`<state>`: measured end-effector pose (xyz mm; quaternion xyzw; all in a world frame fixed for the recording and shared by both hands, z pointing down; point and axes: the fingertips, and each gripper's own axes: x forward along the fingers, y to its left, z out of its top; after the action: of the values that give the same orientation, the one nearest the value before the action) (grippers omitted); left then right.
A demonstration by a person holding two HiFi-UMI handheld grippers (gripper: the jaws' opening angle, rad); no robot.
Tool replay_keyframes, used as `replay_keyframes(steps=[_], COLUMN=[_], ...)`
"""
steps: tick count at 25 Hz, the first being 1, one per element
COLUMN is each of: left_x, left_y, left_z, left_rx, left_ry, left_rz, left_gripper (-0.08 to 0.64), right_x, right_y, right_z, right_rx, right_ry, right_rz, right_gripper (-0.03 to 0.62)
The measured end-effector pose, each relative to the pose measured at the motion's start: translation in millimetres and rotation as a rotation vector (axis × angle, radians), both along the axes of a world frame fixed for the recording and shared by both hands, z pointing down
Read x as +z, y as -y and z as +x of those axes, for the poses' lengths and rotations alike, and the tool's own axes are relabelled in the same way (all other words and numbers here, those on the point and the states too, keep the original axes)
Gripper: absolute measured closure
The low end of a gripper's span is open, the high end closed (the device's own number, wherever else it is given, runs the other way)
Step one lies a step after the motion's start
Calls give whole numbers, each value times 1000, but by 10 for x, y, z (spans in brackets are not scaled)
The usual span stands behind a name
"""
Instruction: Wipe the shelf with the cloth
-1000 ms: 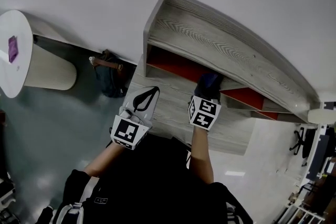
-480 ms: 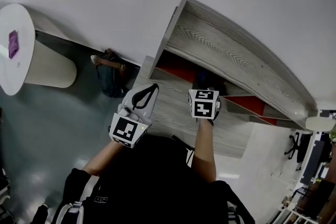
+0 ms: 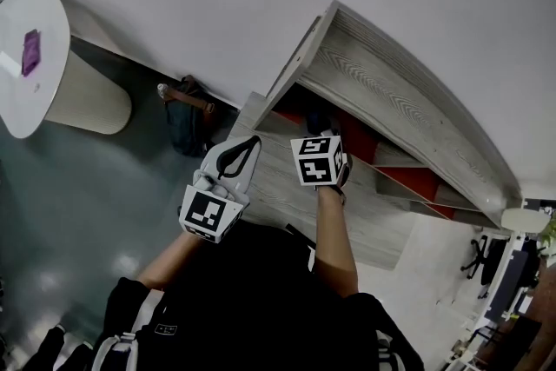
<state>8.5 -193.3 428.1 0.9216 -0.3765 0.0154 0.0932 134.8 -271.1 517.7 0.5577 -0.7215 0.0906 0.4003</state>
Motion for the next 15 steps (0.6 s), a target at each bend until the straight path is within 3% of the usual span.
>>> replay_keyframes(steps=[7, 15], left_x=[-46, -77], left_y=[-53, -107], left_z=[-164, -176], left_rx=[-51, -47], left_ry=[-17, -13], left_rz=[5, 12], left_gripper=[557, 557], right_x=[-9, 6], right_y=[27, -192], right_z=[-448, -757], right_rx=[-151, -304], right_ry=[38, 58], right_rz=[-4, -17], right_gripper=[561, 561])
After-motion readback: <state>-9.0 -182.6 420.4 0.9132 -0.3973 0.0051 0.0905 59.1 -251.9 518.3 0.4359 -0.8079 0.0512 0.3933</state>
